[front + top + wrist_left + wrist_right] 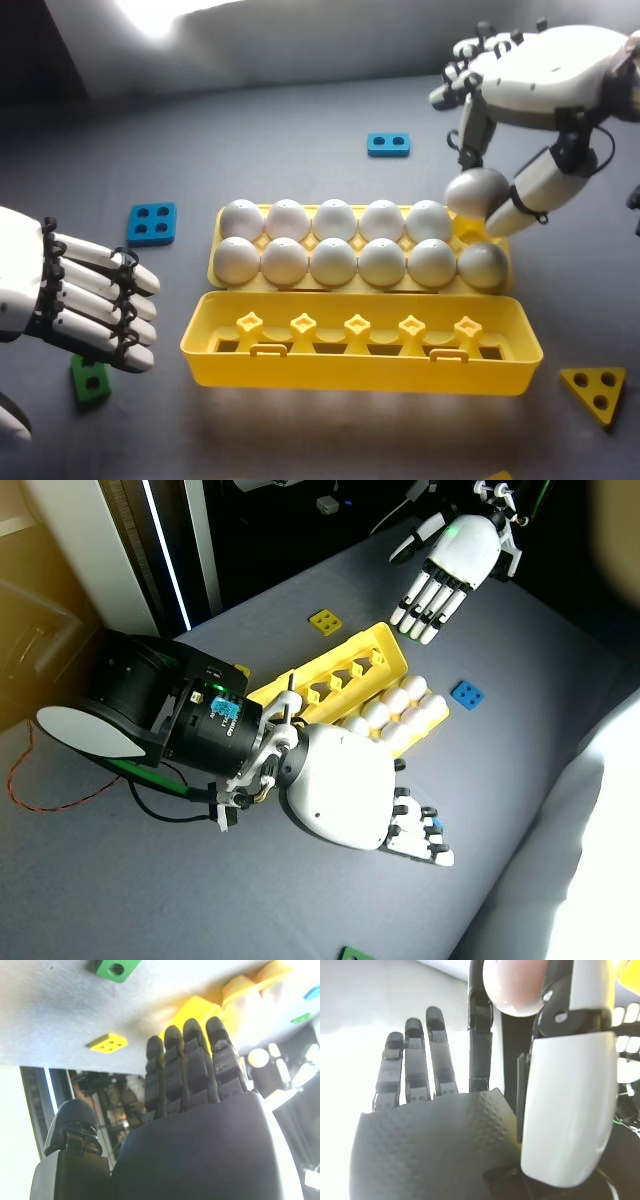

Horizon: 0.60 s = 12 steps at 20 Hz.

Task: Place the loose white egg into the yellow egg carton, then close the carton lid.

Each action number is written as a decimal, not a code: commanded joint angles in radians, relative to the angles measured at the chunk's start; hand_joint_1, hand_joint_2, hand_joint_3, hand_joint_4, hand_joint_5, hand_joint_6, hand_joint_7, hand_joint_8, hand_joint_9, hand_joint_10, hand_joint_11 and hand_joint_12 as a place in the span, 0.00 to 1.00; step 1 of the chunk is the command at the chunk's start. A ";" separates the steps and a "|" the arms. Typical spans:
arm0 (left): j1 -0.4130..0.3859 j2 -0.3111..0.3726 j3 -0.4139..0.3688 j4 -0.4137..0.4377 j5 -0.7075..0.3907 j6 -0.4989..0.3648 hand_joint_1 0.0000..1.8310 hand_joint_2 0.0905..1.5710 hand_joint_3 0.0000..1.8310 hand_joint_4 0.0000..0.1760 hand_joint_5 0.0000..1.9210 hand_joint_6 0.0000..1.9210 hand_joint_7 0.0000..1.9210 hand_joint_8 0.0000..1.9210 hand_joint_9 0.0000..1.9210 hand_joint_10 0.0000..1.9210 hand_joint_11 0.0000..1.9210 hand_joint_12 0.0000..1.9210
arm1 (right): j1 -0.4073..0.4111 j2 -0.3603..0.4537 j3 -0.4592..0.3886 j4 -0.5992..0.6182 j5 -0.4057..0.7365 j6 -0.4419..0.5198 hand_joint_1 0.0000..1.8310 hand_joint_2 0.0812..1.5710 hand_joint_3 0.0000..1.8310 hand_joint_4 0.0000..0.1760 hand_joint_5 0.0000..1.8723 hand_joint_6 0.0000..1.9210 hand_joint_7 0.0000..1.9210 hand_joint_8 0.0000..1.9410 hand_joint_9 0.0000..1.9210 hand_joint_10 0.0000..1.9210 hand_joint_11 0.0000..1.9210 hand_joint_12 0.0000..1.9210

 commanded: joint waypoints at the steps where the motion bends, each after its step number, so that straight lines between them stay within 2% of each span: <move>1: -0.005 0.018 0.002 -0.064 -0.050 -0.003 0.00 0.77 0.00 0.00 0.16 0.00 0.15 0.00 0.12 0.00 0.00 0.17 | 0.004 0.017 0.003 0.004 0.102 0.004 0.61 0.59 0.00 1.00 0.73 0.16 0.17 0.00 0.09 0.00 0.00 0.00; 7: -0.005 0.017 0.002 -0.064 -0.050 -0.003 0.00 0.76 0.00 0.00 0.15 0.00 0.15 0.00 0.13 0.00 0.00 0.18 | -0.019 0.011 0.003 0.004 0.111 -0.006 0.60 0.60 0.00 1.00 0.70 0.22 0.17 0.00 0.09 0.00 0.00 0.00; 10: -0.006 0.017 0.002 -0.064 -0.049 -0.003 0.00 0.76 0.00 0.00 0.15 0.00 0.15 0.00 0.12 0.00 0.00 0.15 | -0.024 0.011 0.003 0.004 0.113 -0.009 0.60 0.60 0.00 1.00 0.71 0.20 0.17 0.00 0.09 0.00 0.00 0.00; 12: -0.007 0.016 0.001 -0.064 -0.049 -0.003 0.00 0.76 0.00 0.00 0.16 0.00 0.16 0.00 0.13 0.00 0.00 0.17 | -0.025 0.010 0.003 0.004 0.113 -0.011 0.60 0.60 0.00 1.00 0.71 0.20 0.16 0.00 0.09 0.00 0.00 0.00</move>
